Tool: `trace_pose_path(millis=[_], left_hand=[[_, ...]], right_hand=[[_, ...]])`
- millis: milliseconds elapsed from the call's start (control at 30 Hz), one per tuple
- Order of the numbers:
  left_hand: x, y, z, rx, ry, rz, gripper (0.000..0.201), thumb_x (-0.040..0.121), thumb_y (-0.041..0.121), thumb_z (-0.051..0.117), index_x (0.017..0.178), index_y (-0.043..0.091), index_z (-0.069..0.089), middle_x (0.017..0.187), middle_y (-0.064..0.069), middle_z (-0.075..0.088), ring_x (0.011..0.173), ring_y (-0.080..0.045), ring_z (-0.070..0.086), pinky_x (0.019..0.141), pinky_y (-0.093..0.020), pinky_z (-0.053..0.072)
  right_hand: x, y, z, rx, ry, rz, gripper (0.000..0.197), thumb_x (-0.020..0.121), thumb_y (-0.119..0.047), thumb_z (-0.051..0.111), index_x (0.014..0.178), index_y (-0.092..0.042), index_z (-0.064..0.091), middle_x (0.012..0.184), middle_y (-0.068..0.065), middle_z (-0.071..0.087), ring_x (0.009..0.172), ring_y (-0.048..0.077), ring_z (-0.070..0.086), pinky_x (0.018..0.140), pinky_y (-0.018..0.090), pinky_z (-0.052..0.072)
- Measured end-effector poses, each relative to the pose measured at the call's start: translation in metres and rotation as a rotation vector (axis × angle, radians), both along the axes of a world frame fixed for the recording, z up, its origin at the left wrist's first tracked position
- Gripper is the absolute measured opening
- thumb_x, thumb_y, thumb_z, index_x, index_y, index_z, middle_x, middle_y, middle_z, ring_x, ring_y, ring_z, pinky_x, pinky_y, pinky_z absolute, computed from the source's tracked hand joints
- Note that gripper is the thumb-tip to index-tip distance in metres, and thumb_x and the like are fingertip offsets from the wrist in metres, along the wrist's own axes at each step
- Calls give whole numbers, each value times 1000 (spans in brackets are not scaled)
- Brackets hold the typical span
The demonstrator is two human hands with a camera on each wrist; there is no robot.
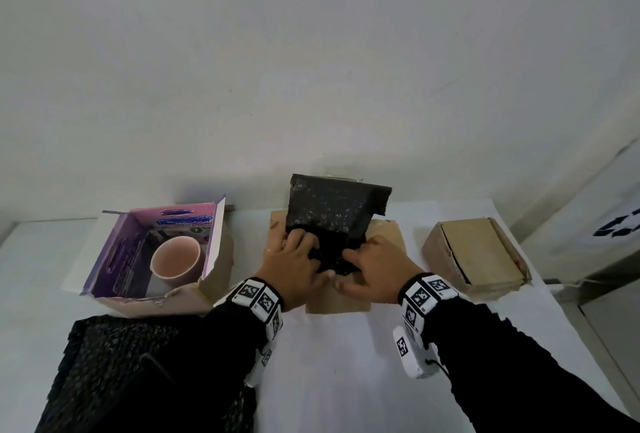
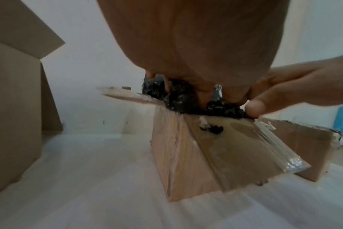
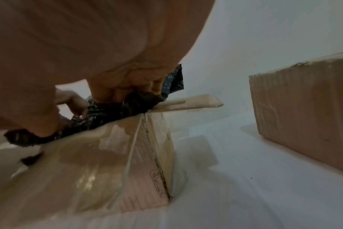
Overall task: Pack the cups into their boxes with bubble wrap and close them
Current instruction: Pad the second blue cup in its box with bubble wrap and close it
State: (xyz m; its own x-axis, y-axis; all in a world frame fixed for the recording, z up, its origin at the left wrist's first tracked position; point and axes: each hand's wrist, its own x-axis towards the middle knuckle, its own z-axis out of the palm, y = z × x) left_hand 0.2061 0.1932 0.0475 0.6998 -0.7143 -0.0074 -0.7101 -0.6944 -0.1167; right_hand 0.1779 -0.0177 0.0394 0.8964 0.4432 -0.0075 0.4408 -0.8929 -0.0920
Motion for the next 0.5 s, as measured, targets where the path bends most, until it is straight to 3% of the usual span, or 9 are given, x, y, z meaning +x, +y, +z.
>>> trace_pose_path(millis=[100,200,300,367,467,500], left_hand=[[3,-3,5,112,7,-23,42,89,40,32,88,24,71,102,-2,54,97,-26,43,91,-46,38],[4,-6,6,79,99,-54,26,89,18,47,110,22,62,106,-3,57,96,-27,51,81,-38,42],[-1,-8,3,-83,213,-1,39,88,10,52,126,20,50,113,-3,51,89,-27,58,74,-38,50],[-3,-8,3,-114,181,10,35,85,10,54,118,20,56,113,-3,49,89,-27,57,73,-37,48],[-1,-3,-3,-100,-42,-13,14,71,19,63,82,27,67,94,0,52,87,-25,50,77,-35,37],[1,1,-8,-152,-66,-21,15,68,17,67,80,27,68,89,0,51,82,-24,49,73,-34,38]], right_hand=[[-2,-1,-6,-82,-69,-41,44,81,-62,46,85,-23,67,90,-2,54,90,21,49,78,40,38],[-5,3,-7,-32,-87,-64,40,70,-57,56,93,-25,61,94,-3,51,89,22,49,73,39,39],[-8,6,-7,91,-57,-68,50,67,-45,66,110,-25,49,99,-4,53,86,19,52,77,37,42],[-10,6,-10,106,-63,-48,43,70,-40,66,106,-23,52,96,-2,56,82,22,56,79,36,43],[-12,-1,-16,30,-128,-57,34,75,-52,59,95,-25,62,89,-6,60,85,20,55,81,38,41],[-12,-4,-17,11,-154,-61,34,76,-57,55,89,-27,65,87,-7,59,86,20,52,79,38,40]])
